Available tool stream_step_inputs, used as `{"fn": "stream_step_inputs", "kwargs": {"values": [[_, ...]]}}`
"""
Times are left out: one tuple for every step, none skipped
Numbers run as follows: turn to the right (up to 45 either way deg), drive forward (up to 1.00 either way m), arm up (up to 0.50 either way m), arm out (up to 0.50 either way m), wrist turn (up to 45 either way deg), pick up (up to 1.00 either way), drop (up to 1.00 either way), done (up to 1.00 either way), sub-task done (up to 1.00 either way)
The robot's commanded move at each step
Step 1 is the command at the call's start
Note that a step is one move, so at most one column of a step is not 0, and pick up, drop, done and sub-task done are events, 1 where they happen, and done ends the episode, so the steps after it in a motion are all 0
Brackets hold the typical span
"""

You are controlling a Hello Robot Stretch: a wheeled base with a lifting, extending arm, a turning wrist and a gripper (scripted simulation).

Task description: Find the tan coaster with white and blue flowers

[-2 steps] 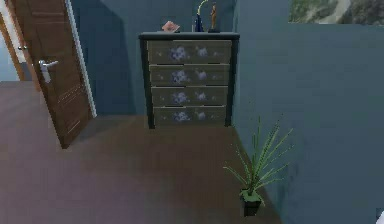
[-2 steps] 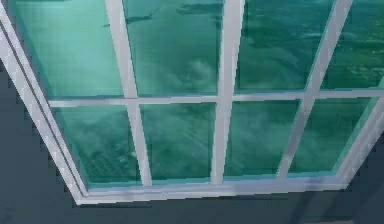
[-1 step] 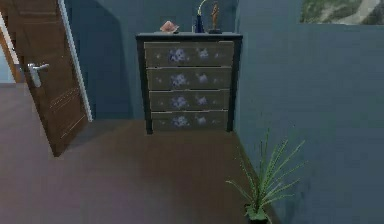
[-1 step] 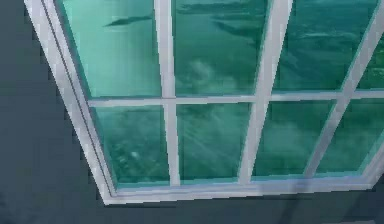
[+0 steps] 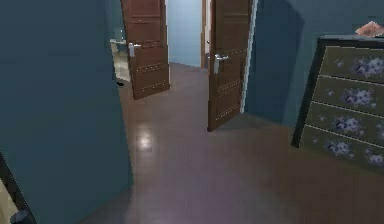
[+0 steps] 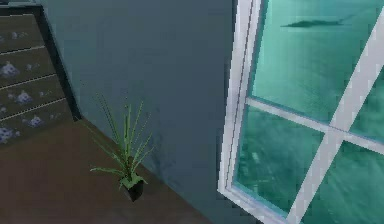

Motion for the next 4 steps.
{"fn": "stream_step_inputs", "kwargs": {"values": [[-3.0, 0.00, 0.00, 0.00, 0.0, 0.00, 0.00, 0.00, 0.00], [0.0, 0.20, 0.00, 0.00, 0.0, 0.00, 0.00, 0.00, 0.00], [42.0, 0.00, 0.00, 0.00, 0.0, 0.00, 0.00, 0.00, 0.00], [0.0, 0.45, 0.00, 0.00, 0.0, 0.00, 0.00, 0.00, 0.00]]}}
